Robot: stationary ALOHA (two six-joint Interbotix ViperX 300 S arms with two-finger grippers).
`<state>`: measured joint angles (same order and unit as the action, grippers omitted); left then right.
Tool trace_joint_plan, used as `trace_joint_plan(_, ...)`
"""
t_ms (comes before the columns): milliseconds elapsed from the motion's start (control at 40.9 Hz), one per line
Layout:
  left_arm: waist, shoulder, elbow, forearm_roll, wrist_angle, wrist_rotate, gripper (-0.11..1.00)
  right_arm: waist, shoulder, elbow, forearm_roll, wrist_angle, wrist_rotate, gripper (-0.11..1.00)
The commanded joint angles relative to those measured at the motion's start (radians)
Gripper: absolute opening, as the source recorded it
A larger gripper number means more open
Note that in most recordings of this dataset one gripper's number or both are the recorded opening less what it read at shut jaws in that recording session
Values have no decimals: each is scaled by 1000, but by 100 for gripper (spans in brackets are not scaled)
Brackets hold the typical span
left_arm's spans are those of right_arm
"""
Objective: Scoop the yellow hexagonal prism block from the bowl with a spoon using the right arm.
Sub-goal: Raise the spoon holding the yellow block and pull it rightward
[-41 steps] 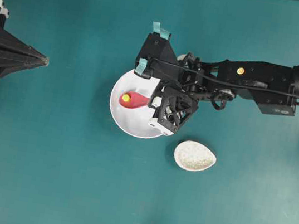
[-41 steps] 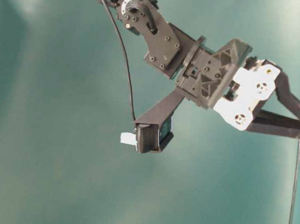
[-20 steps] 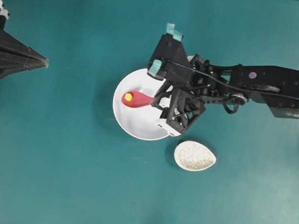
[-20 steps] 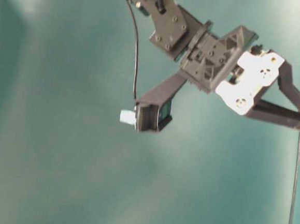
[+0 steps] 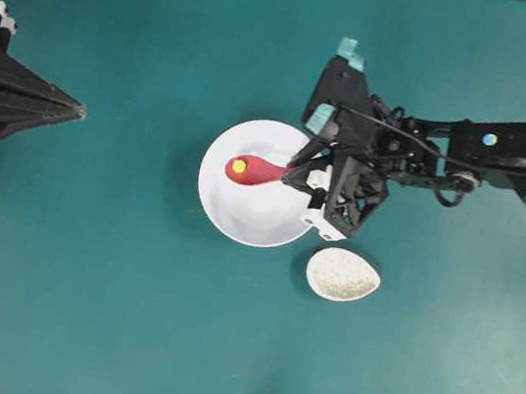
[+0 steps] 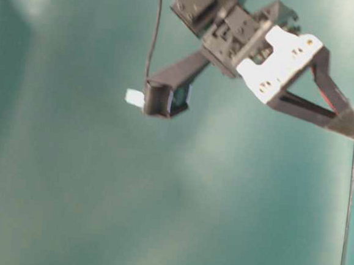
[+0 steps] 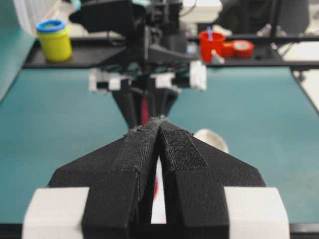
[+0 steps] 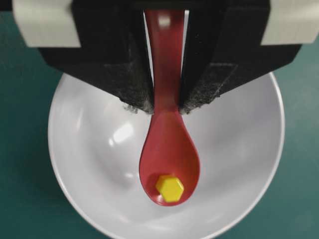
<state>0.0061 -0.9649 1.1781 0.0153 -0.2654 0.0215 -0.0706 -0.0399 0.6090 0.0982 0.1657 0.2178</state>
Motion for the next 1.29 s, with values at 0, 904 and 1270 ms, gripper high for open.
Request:
trace_joint_plan(0, -2, 5, -25, 3, -5, 2, -1, 2, -51, 8, 0, -26, 0, 25)
trace_joint_plan(904, -2, 0, -25, 3, -6, -3, -1, 38, -249, 132, -72, -267, -49, 25)
trace_joint_plan(1270, -2, 0, -25, 3, -5, 0, -1, 38, -249, 132, -81, -287, -52, 25)
